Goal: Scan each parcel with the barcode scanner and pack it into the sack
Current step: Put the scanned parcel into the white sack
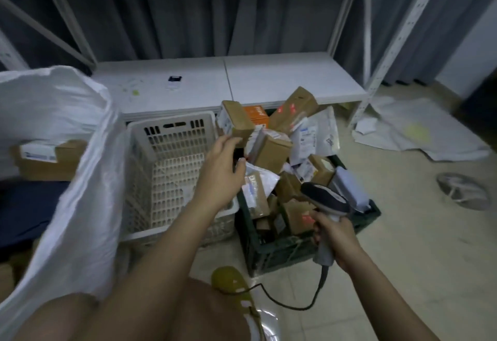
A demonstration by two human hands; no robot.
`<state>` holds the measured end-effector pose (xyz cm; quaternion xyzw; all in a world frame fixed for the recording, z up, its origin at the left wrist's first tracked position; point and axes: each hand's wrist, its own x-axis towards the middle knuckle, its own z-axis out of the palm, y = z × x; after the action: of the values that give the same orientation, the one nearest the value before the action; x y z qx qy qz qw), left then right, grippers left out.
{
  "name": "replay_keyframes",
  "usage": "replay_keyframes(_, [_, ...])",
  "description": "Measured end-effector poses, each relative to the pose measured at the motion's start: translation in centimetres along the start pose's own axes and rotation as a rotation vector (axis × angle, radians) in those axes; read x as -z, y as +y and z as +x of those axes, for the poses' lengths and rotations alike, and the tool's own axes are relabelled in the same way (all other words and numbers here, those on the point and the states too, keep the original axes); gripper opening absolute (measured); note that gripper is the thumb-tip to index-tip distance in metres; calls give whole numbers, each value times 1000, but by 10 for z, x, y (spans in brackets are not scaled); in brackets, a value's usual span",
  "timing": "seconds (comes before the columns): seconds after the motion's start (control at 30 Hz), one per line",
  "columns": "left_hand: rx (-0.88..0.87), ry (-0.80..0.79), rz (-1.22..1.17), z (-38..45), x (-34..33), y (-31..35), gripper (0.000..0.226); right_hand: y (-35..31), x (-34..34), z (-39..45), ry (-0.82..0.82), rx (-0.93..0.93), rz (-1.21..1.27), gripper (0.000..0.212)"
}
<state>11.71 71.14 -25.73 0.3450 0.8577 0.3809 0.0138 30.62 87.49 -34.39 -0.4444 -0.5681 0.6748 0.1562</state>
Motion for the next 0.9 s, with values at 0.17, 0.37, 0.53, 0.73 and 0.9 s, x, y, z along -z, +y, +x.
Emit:
replay_keyframes(0.17, [56,-237,17,30,-98,14,50,10,45,22,129,-6,38,23])
replay_keyframes(0.37, [115,-475,-33,50,-194,14,56,18,84,56,297,19,37,24])
replay_keyframes(0.53, [161,-678,30,46,-241,-11,61,25,89,70,282,-2,15,25])
replay_keyframes(0.73, [207,-609,-68,53,-271,-34,79,27,78,82,237,2,-41,20])
replay_keyframes(0.9, [131,-528,-129,108,-292,-17,101,14,68,104,181,24,-82,19])
